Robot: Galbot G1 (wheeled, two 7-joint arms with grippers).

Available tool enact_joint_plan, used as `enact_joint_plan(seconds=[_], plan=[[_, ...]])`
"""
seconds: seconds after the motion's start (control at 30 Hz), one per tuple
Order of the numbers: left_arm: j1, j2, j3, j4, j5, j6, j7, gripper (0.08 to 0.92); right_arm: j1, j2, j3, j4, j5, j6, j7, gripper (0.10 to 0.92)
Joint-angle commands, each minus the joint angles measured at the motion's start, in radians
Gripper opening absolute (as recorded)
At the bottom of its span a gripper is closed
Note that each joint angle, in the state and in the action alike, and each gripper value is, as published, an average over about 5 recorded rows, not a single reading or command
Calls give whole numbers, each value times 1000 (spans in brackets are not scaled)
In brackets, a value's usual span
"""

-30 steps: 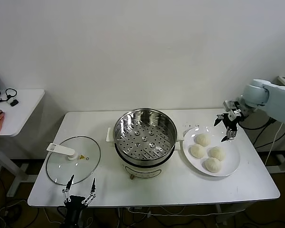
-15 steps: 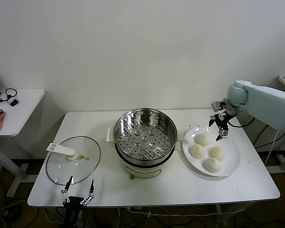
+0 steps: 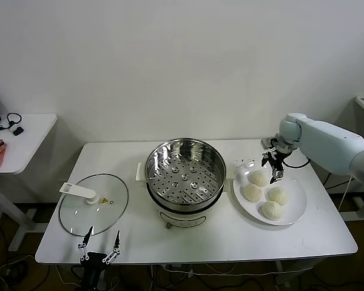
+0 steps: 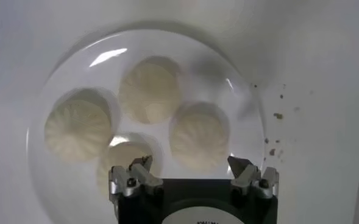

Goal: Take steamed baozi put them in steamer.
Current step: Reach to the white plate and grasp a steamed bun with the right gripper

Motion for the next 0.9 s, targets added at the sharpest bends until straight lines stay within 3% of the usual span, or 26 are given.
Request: enact_joint_plan(seconds=[0.03,0.6,0.9], plan=[[-1,-1,0,3,8,-1,1,823,-64,33,84,-83,-38,6,17,823],[-3,4,-5,5,16,0,3,823,-87,62,107,-101,-54,1,17,819],[-3,4,-4,3,15,1,2,823,-85,55,94,-81,-60,-3,15,687]])
